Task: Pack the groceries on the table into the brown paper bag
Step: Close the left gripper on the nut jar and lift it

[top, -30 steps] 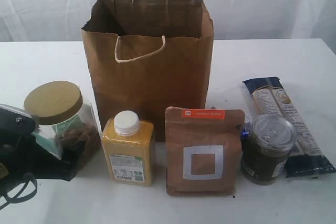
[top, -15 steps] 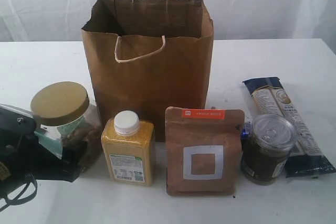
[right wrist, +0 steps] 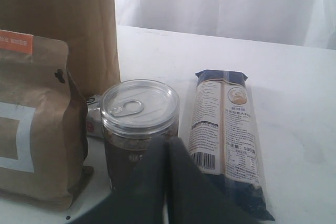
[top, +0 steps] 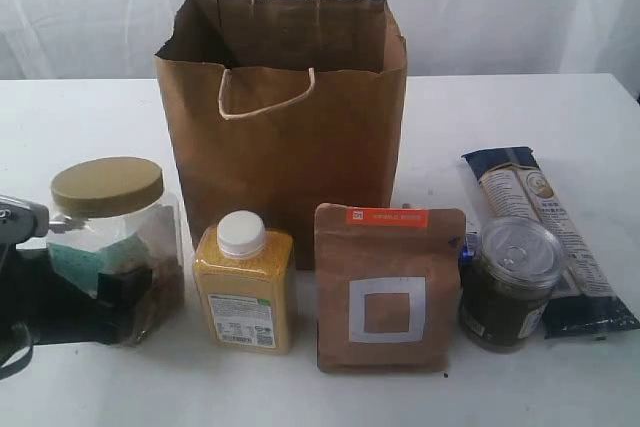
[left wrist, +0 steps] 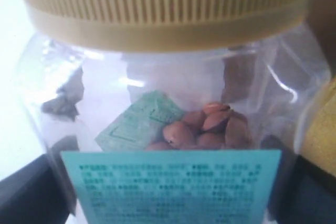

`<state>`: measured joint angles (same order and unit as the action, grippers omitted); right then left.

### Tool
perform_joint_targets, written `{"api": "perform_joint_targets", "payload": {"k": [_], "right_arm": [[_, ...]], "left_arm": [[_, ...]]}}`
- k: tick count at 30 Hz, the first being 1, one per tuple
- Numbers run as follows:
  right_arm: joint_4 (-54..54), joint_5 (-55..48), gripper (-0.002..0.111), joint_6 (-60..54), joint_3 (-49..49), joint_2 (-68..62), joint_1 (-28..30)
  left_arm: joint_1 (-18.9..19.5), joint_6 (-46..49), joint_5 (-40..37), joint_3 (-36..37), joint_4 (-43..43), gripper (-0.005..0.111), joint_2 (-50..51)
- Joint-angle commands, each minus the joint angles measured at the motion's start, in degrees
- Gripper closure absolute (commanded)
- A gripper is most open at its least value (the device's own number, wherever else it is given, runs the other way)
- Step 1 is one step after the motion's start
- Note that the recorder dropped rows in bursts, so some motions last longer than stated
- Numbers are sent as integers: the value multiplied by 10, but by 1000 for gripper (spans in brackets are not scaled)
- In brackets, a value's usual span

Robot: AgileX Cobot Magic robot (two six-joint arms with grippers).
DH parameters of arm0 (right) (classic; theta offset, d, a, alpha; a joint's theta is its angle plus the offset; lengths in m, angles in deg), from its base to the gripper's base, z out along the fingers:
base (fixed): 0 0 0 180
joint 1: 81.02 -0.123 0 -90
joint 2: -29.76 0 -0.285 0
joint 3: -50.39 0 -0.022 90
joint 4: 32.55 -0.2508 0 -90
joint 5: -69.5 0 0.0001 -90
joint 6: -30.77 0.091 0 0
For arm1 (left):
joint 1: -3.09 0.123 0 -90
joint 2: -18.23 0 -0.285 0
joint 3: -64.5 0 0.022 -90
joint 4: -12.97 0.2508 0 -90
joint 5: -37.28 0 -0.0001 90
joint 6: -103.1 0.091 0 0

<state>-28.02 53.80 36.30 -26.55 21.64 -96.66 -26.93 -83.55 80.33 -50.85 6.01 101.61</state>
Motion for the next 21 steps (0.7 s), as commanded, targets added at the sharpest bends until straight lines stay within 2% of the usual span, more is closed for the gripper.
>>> {"api": "perform_joint_targets", "payload": {"k": [1, 4, 9, 15, 21], "right_arm": [[0, 7, 108, 3, -3, 3, 3], [0, 6, 108, 3, -3, 3, 3], [0, 6, 108, 3, -3, 3, 3], [0, 6, 108, 3, -3, 3, 3], [0, 7, 108, 3, -3, 3, 3]], "left_arm": [[0, 4, -38, -1, -9, 107, -50], [0, 2, -82, -1, -15, 107, -80], [0, -14, -211, -1, -15, 107, -129], [0, -72, -329, -2, -15, 107, -179], [0, -75, -442, -45, -6, 107, -234]]}}
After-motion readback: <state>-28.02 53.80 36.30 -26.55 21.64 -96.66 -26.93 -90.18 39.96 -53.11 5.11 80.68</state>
